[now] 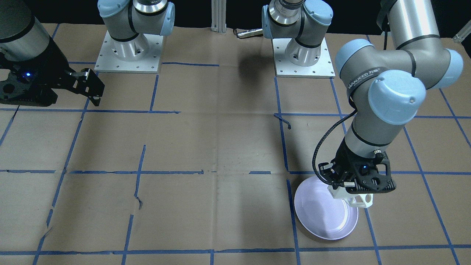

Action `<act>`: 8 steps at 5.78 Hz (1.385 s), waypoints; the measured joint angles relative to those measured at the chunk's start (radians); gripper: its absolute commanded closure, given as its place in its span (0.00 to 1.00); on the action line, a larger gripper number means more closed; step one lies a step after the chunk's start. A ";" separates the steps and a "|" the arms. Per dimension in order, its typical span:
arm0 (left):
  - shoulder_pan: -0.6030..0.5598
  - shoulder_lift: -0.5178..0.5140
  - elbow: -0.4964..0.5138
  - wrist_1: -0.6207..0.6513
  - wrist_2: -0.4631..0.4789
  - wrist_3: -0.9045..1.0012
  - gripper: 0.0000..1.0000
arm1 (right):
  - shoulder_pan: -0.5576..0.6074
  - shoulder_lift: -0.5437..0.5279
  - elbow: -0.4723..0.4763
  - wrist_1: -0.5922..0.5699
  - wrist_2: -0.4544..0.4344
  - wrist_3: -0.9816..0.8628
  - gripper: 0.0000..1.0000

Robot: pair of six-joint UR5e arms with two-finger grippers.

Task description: Flip cup and place on plate

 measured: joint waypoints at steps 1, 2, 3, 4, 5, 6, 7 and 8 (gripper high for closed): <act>-0.001 -0.040 -0.067 0.129 0.001 -0.001 1.00 | 0.000 0.000 0.000 0.000 0.000 0.000 0.00; -0.002 -0.075 -0.102 0.185 0.002 -0.002 1.00 | 0.000 0.000 0.000 0.000 0.000 0.000 0.00; -0.003 -0.098 -0.115 0.200 0.003 -0.003 0.70 | 0.000 0.000 0.000 0.000 0.000 0.000 0.00; -0.005 -0.109 -0.119 0.197 0.005 -0.003 0.01 | 0.000 0.000 0.000 0.000 0.000 0.000 0.00; -0.005 -0.111 -0.118 0.193 0.006 -0.001 0.00 | 0.000 0.000 0.000 0.000 0.000 0.000 0.00; -0.004 -0.103 -0.105 0.162 0.007 0.002 0.00 | 0.000 0.000 0.000 0.000 0.000 0.000 0.00; -0.005 -0.068 -0.075 0.062 0.007 0.004 0.00 | 0.000 0.000 0.000 0.000 0.000 0.000 0.00; -0.009 0.000 -0.024 -0.126 0.003 -0.003 0.00 | 0.000 0.000 0.000 0.000 0.000 0.000 0.00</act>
